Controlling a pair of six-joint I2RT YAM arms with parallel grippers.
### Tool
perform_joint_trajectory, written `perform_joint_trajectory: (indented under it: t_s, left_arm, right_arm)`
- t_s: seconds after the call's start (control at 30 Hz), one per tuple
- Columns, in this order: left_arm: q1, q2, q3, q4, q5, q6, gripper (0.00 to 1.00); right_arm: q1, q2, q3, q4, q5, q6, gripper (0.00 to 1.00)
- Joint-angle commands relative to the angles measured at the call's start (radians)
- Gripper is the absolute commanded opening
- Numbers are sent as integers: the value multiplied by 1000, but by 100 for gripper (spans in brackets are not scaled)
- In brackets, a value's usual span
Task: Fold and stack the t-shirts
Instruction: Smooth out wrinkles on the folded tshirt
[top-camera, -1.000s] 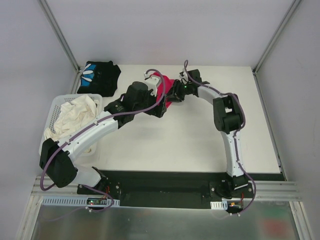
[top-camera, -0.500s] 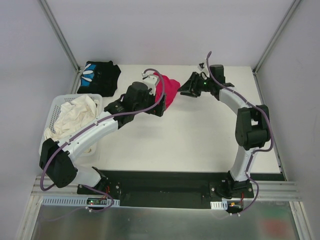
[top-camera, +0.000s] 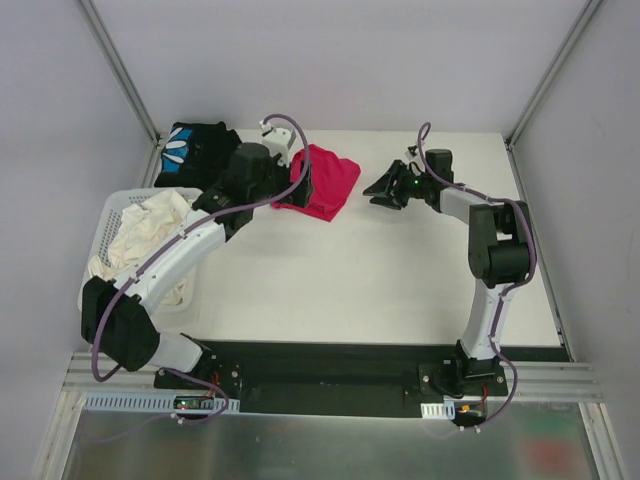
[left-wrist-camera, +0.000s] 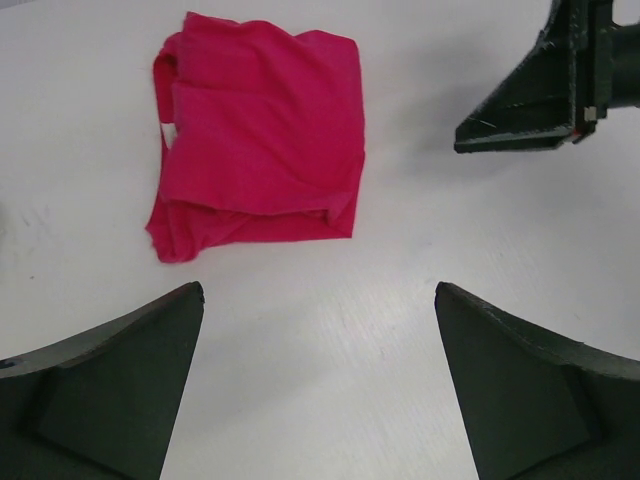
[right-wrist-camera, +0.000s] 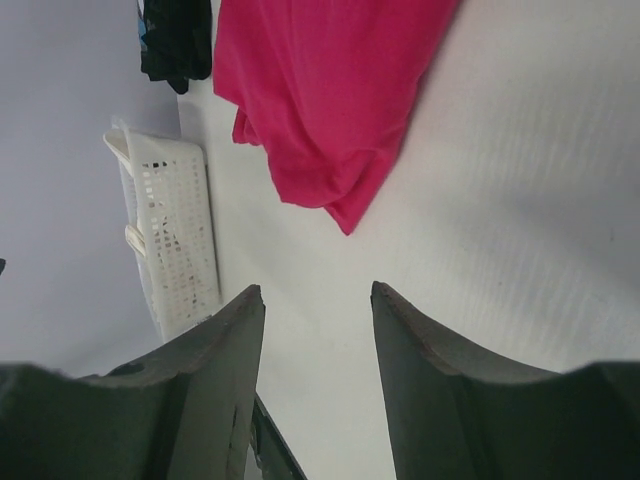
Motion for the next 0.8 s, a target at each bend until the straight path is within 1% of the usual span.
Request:
perform_joint_trajectory:
  t_s: [0.0, 0.03, 0.1, 0.13, 0.17, 0.23, 0.4, 0.57, 0.7, 0.77]
  left_arm:
    - [70, 98, 135, -92, 70, 62, 99]
    - [71, 128, 203, -191, 26, 70, 99]
    - [74, 194, 245, -249, -26, 113, 99]
    - [76, 211, 277, -269, -84, 118, 99]
    - [77, 243, 290, -296, -111, 119, 99]
    - [84, 267, 313, -312, -175, 119, 99]
    - [113, 366, 367, -364, -280, 89, 99]
    - [183, 475, 451, -395, -320, 16, 99]
    - [240, 563, 532, -411, -291, -19, 99]
    - [271, 619, 603, -441, -278, -36, 99]
  right_arm:
    - [-14, 25, 9, 131, -45, 60, 50]
    - [-14, 35, 12, 131, -47, 61, 50]
    - [-15, 38, 18, 131, -52, 63, 51]
    - [-15, 39, 19, 132, -52, 64, 51]
    - [-14, 42, 22, 134, -55, 67, 51]
    - [-14, 38, 24, 136, -56, 70, 51]
    - [-17, -22, -4, 137, -68, 64, 52]
    - [-17, -109, -105, 142, -84, 46, 52]
    - [-17, -197, -218, 158, -73, 35, 52]
    - [-15, -247, -290, 184, -78, 47, 52]
